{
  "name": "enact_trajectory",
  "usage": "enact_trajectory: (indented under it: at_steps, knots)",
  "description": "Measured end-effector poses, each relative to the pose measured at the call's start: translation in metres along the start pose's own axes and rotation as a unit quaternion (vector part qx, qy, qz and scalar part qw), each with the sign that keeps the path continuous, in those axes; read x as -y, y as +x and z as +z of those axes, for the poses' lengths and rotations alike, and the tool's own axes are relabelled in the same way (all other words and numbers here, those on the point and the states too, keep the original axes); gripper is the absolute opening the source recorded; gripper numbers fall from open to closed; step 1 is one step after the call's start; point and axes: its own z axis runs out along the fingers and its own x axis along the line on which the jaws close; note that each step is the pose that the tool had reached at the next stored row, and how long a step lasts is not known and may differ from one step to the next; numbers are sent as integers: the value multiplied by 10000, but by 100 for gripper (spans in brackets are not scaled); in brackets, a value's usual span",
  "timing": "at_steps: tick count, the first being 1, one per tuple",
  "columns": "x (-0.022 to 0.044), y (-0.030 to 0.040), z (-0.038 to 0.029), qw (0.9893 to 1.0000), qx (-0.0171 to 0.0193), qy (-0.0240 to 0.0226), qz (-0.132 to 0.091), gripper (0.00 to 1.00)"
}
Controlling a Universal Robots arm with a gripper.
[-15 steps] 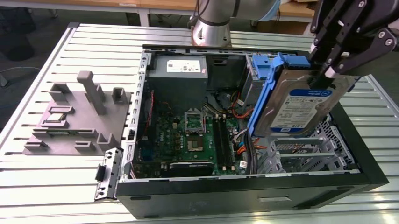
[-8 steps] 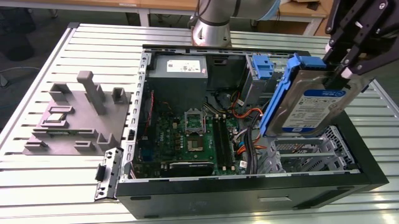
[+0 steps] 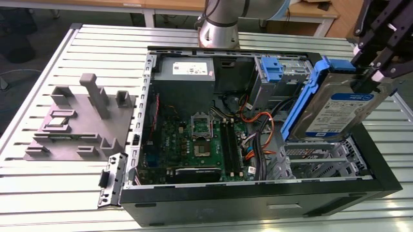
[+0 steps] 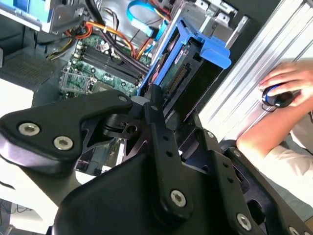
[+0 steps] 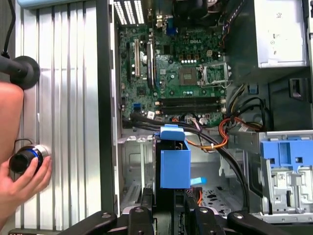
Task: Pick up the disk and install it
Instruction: 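Insert the disk into the insertion slot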
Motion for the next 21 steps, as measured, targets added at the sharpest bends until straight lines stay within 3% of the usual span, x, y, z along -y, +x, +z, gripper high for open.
enact_trajectory:
  at_steps: [8,21]
  knots:
    - [118,-4,23,10000,0,0,0,35]
    - [148,35,149,9999,-2,2,-117,35]
